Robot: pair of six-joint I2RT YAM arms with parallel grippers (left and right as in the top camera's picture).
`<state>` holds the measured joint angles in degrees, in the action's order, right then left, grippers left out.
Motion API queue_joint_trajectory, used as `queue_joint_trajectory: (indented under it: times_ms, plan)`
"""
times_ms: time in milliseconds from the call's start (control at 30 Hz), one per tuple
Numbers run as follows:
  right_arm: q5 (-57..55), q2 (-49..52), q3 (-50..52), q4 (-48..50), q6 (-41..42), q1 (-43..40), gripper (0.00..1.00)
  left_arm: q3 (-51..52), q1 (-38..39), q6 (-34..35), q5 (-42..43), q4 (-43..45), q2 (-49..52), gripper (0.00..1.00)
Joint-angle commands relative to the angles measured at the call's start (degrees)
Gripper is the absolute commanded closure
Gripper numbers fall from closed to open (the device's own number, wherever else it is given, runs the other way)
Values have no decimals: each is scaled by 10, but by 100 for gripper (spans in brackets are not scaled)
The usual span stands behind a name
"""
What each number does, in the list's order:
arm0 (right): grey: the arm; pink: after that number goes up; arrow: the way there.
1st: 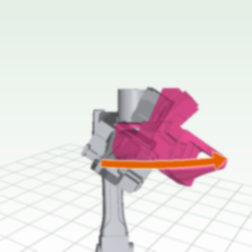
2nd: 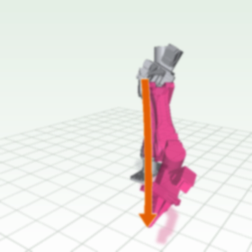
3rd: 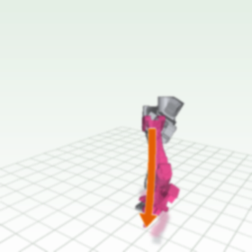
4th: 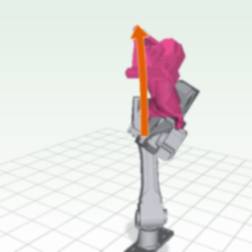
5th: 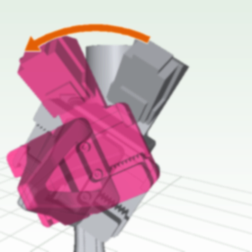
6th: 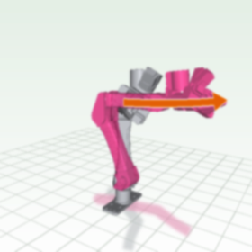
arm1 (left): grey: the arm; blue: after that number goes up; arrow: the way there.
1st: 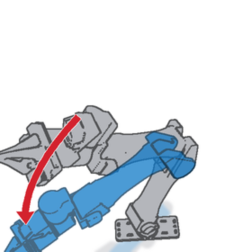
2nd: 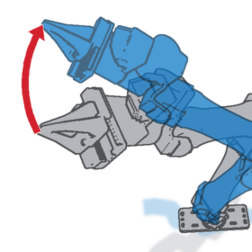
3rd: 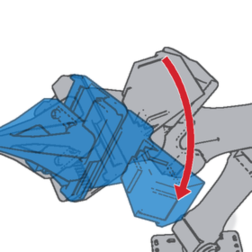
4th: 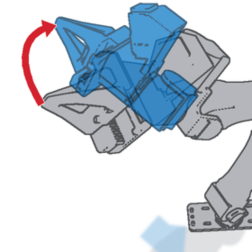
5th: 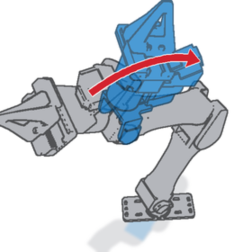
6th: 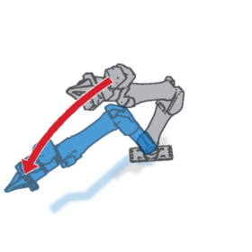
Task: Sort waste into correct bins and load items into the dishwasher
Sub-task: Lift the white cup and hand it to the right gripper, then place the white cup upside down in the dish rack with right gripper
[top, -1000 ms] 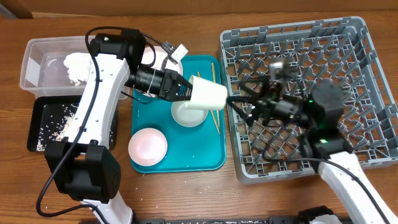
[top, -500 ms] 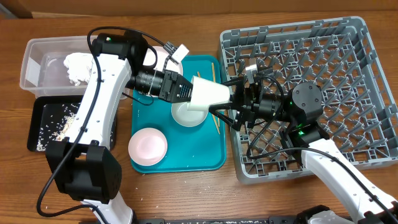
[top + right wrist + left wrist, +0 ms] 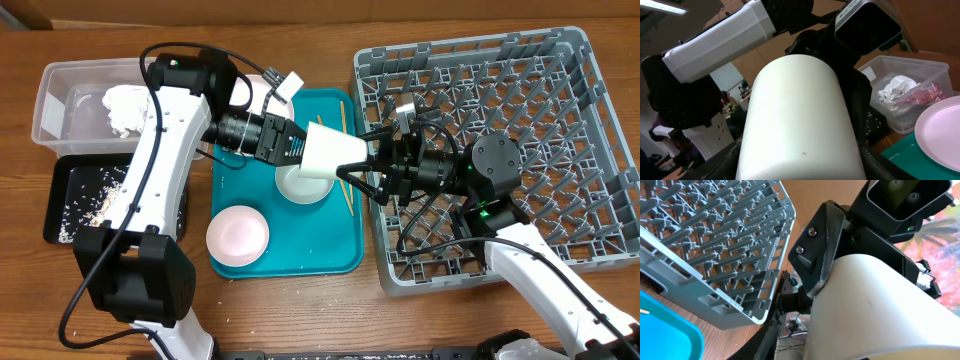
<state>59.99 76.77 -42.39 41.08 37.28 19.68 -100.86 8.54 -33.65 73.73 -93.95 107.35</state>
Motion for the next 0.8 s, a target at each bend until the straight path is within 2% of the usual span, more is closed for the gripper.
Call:
queue_joint_trajectory:
  times_ms: [0,200,367,467,533,567,600,700,767]
  plan:
    - [1,-1,-7,-8,-2,-12,38,-9,-8,-9,-21,17,-10,65]
    - [-3,-1,-7,-115,-22,-71,38,-9,-45,52,-106,92,-10,62]
    - [-62,-3,-7,-248,-61,-127,38,-9,-59,181,-302,189,-10,60]
    - [-92,-16,-9,-312,-89,-130,38,-9,-57,247,-424,215,-10,60]
    - [-147,-45,-20,-406,-110,-129,38,-9,-57,299,-503,232,-10,59]
    - [-159,-52,-26,-432,-116,-129,38,-9,-57,306,-516,235,-10,59]
    - [-189,-74,-48,-514,-138,-127,37,-9,-57,311,-533,240,-10,59]
    - [-278,-108,-101,-663,-169,-108,37,-9,-56,311,-547,247,-10,59]
    - [-382,-124,-154,-779,-179,-79,37,-9,-56,311,-549,253,-10,59]
